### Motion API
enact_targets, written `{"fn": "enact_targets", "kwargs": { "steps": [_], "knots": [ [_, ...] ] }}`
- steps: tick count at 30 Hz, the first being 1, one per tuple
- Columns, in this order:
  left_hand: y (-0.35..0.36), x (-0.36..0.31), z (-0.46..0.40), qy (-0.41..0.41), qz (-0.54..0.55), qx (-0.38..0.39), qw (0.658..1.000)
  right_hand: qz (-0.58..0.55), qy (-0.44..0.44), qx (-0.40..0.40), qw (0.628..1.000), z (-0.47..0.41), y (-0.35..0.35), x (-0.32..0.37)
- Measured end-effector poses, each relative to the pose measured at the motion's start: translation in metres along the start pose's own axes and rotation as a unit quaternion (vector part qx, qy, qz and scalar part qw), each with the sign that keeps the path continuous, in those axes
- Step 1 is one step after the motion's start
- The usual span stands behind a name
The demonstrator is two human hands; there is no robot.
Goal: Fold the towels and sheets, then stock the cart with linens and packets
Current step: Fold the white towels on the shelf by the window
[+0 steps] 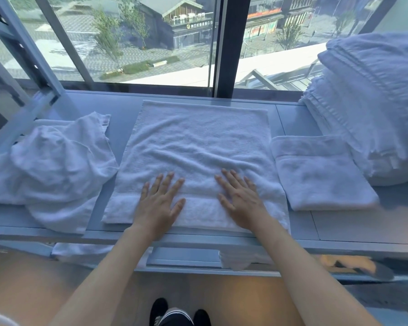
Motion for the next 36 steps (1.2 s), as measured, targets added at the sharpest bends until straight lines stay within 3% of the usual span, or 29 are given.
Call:
{"fn": "enact_targets", "kwargs": {
  "steps": [7, 13, 16, 19, 22, 25, 36],
  "knots": [
    [-0.004, -0.009, 0.045, 0.003, 0.017, 0.0, 1.0, -0.007, -0.005, 0.013, 1.0, 0.043, 0.002, 0.021],
    [-0.04, -0.019, 0.033, 0.013, 0.06, -0.13, 0.99, -0.075, -0.043, -0.075, 0.993, 0.034, -0.019, 0.052],
    [-0.042, -0.016, -0.031, 0.024, 0.02, -0.055, 0.998, -0.055, -0.021, -0.037, 0.998, -0.027, -0.024, 0.049],
    [-0.026, 0.021, -0.074, -0.026, -0.017, 0.024, 0.999, 0.012, 0.052, 0.017, 0.998, -0.066, -0.025, 0.007],
    [-0.015, 0.064, -0.07, -0.043, -0.013, 0.009, 0.999, 0.026, 0.11, -0.007, 0.994, -0.06, -0.033, -0.046],
    [-0.014, 0.077, -0.055, -0.046, -0.009, -0.001, 0.999, 0.033, 0.109, -0.019, 0.993, -0.04, -0.032, -0.065],
    [0.0, 0.051, 0.063, -0.027, 0.019, -0.009, 0.999, 0.019, 0.081, -0.015, 0.996, 0.083, -0.003, -0.025]
  ]
}}
Point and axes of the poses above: each hand's wrist, its own z-axis away from the middle knuckle, its own y-axis out of the palm, x = y × z, the point moved 4 cm from there along -z, towards the middle knuckle, and after that the axes turned 4 degrees about -z, right-handed, at the moved point
